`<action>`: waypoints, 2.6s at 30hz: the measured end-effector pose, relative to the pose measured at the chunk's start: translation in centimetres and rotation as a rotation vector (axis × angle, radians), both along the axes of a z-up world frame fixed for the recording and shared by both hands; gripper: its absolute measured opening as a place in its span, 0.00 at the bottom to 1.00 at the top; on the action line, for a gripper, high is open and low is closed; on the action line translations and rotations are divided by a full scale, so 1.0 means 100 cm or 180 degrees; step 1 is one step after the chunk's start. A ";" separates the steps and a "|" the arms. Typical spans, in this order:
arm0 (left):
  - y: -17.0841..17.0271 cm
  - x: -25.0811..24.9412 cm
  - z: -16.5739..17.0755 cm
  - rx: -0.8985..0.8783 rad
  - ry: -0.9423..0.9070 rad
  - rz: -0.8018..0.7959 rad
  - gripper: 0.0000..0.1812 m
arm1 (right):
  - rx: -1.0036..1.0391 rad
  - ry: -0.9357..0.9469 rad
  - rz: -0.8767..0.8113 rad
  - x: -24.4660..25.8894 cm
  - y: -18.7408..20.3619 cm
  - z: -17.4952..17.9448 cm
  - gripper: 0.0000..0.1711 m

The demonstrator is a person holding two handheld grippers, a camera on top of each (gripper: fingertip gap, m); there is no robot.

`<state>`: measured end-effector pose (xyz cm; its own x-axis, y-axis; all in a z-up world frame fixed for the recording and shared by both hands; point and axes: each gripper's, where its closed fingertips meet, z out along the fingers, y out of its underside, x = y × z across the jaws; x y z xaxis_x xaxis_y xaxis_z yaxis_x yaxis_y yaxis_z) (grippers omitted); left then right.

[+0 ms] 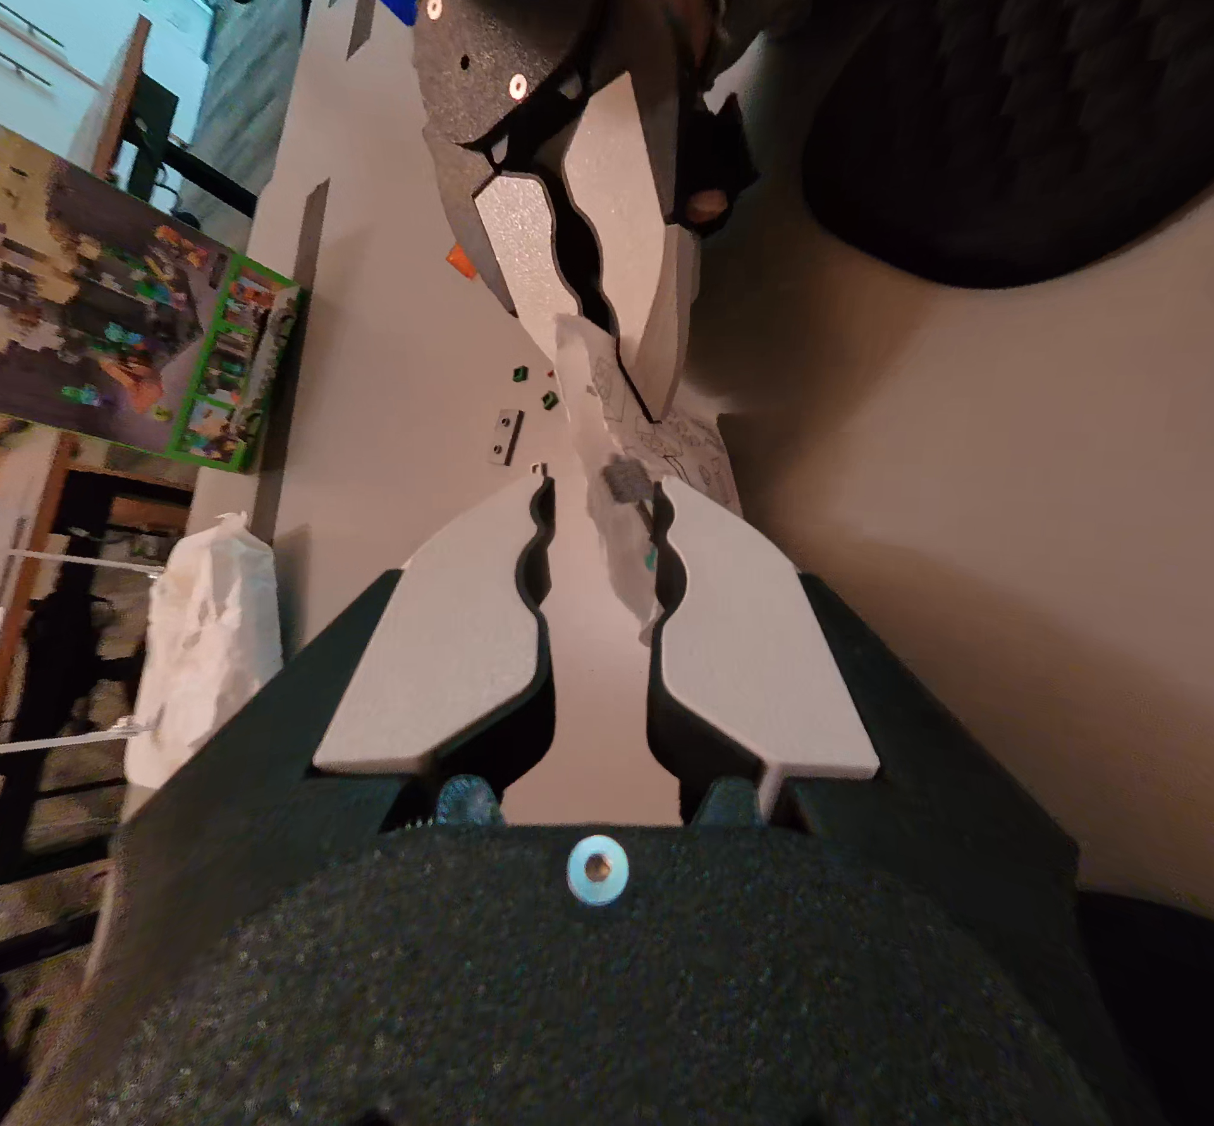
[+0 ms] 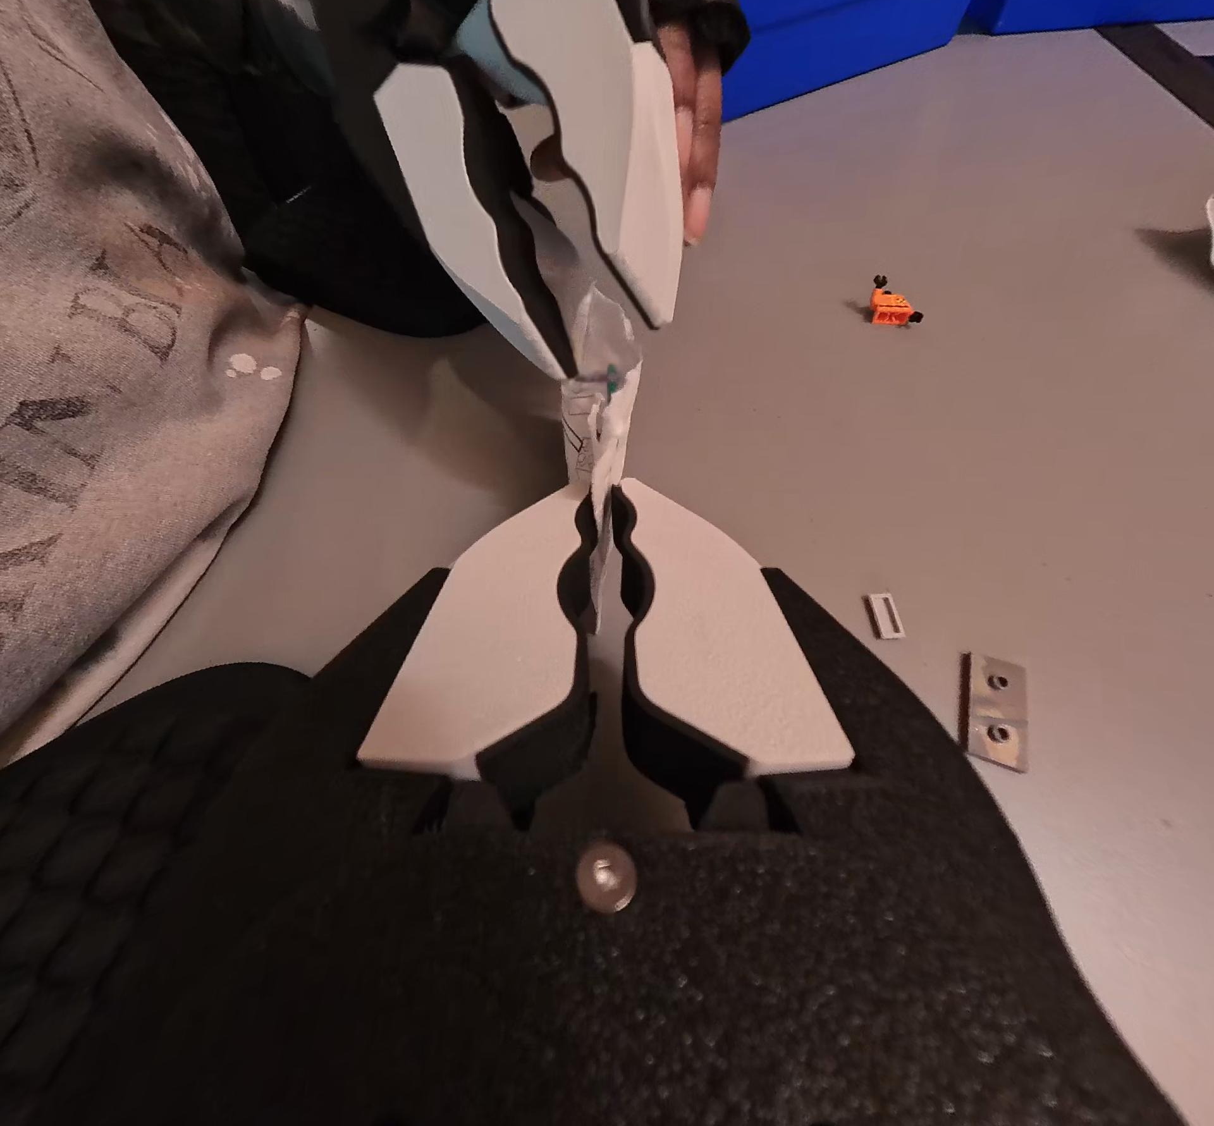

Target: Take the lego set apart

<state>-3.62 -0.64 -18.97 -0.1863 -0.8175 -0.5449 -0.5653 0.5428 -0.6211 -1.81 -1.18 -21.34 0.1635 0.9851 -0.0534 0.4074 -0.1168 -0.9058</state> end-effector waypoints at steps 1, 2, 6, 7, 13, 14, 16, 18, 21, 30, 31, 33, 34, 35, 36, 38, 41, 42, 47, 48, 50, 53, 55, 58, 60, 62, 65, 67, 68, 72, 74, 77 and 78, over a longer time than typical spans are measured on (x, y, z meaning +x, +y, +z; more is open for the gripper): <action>0.000 -0.001 0.002 -0.0113 -0.0001 0.0023 0.17 | 0.0005 -0.0004 -0.0005 0.000 0.000 0.000 0.02; 0.000 -0.002 0.004 -0.0240 -0.0021 0.0045 0.19 | 0.0005 -0.0005 -0.0005 0.000 0.000 0.000 0.02; 0.013 -0.010 0.018 -0.0699 -0.0156 0.0229 0.18 | 0.0019 -0.0014 -0.0007 0.000 0.000 0.000 0.02; 0.025 -0.015 0.023 -0.0834 -0.0213 0.0388 0.16 | 0.0023 -0.0017 -0.0013 0.001 0.000 0.000 0.02; 0.117 -0.078 -0.022 -0.1754 0.0391 0.1703 0.21 | 0.0031 -0.0032 -0.0008 0.000 0.000 0.000 0.02; 0.125 -0.085 -0.035 -0.1765 0.0526 0.1789 0.21 | 0.0035 -0.0040 -0.0009 0.000 0.000 0.000 0.02; 0.134 -0.093 -0.056 -0.1807 0.0757 0.1864 0.23 | 0.0041 -0.0049 -0.0014 0.000 0.000 -0.001 0.02; 0.140 -0.093 -0.067 -0.1796 0.0856 0.1850 0.23 | 0.0037 -0.0051 -0.0015 0.000 -0.001 -0.001 0.02; 0.149 -0.090 -0.077 -0.1883 0.0922 0.1838 0.22 | 0.0021 -0.0041 -0.0009 0.000 -0.001 -0.001 0.02; 0.107 -0.052 -0.030 -0.1890 0.0578 0.1053 0.10 | -0.0039 -0.0017 -0.0032 0.002 0.001 -0.003 0.02; 0.087 -0.043 -0.015 -0.1936 0.0516 0.0792 0.10 | -0.0047 -0.0013 -0.0034 0.002 0.001 -0.004 0.02; 0.048 -0.031 0.005 -0.2017 0.0521 0.0331 0.10 | -0.0055 -0.0003 -0.0041 0.002 0.002 -0.004 0.02; 0.031 -0.027 0.010 -0.2057 0.0589 0.0166 0.10 | -0.0055 -0.0002 -0.0043 0.002 0.002 -0.004 0.02; 0.015 -0.025 0.013 -0.2110 0.0650 0.0004 0.10 | -0.0046 -0.0006 -0.0045 0.002 0.002 -0.004 0.02; 0.003 -0.023 0.015 -0.2164 0.0709 -0.0120 0.10 | -0.0033 -0.0013 -0.0045 0.001 0.002 -0.004 0.02; -0.011 -0.019 0.013 -0.2252 0.0821 -0.0219 0.10 | -0.0002 -0.0034 -0.0045 0.001 0.001 -0.004 0.02; -0.005 -0.014 -0.002 -0.2230 0.0998 -0.0060 0.10 | 0.0053 -0.0055 0.0004 -0.001 -0.002 -0.003 0.02; -0.005 -0.013 -0.004 -0.2270 0.1031 -0.0041 0.10 | 0.0077 -0.0063 0.0018 -0.001 -0.004 -0.003 0.02; 0.002 -0.010 -0.017 -0.1911 0.1229 0.0059 0.10 | 0.0152 -0.0175 0.0087 -0.002 -0.008 -0.008 0.02; 0.001 -0.010 -0.019 -0.1871 0.1263 0.0051 0.11 | 0.0160 -0.0183 0.0107 -0.003 -0.009 -0.009 0.02; 0.001 -0.010 -0.022 -0.1811 0.1291 0.0069 0.14 | 0.0207 -0.0213 0.0098 -0.003 -0.009 -0.011 0.02; -0.002 -0.010 -0.017 -0.1871 0.1219 0.0053 0.15 | 0.0265 -0.0190 0.0092 -0.003 -0.009 -0.009 0.02; -0.004 -0.011 -0.010 -0.1888 0.1108 0.0022 0.15 | 0.0282 -0.0159 0.0078 -0.003 -0.008 -0.007 0.01; -0.005 -0.015 0.001 -0.1838 0.0917 0.0007 0.17 | 0.0295 -0.0150 0.0065 -0.002 -0.006 -0.007 0.01; -0.003 -0.019 0.008 -0.1830 0.0750 0.0033 0.17 | 0.0306 -0.0141 0.0062 -0.002 -0.006 -0.008 0.01; 0.006 -0.027 0.009 -0.1841 0.0624 0.0177 0.17 | 0.0359 -0.0122 0.0054 -0.002 -0.005 -0.007 0.01; 0.013 -0.045 -0.016 -0.2003 0.0707 0.0424 0.18 | 0.0494 -0.0054 0.0043 -0.002 -0.003 -0.003 0.01; 0.004 -0.046 -0.029 -0.2262 0.0605 0.0425 0.17 | 0.0574 -0.0051 0.0046 -0.002 -0.003 -0.002 0.01; 0.003 -0.044 -0.034 -0.2247 0.0513 0.0453 0.15 | 0.0591 -0.0052 0.0037 -0.002 -0.003 -0.002 0.01; 0.002 -0.035 -0.043 -0.1757 0.0314 0.0409 0.01 | 0.0568 -0.0045 -0.0007 -0.003 0.000 -0.003 0.01; 0.004 -0.033 -0.042 -0.1451 0.0292 0.0380 0.00 | 0.0578 -0.0067 -0.0032 -0.002 0.001 -0.004 0.02; 0.000 -0.027 -0.043 -0.1246 0.0235 0.0326 0.00 | 0.0637 -0.0113 -0.0076 -0.004 0.004 -0.005 0.02; -0.003 -0.024 -0.044 -0.1208 0.0211 0.0276 0.00 | 0.0634 -0.0108 -0.0063 -0.005 0.003 -0.006 0.02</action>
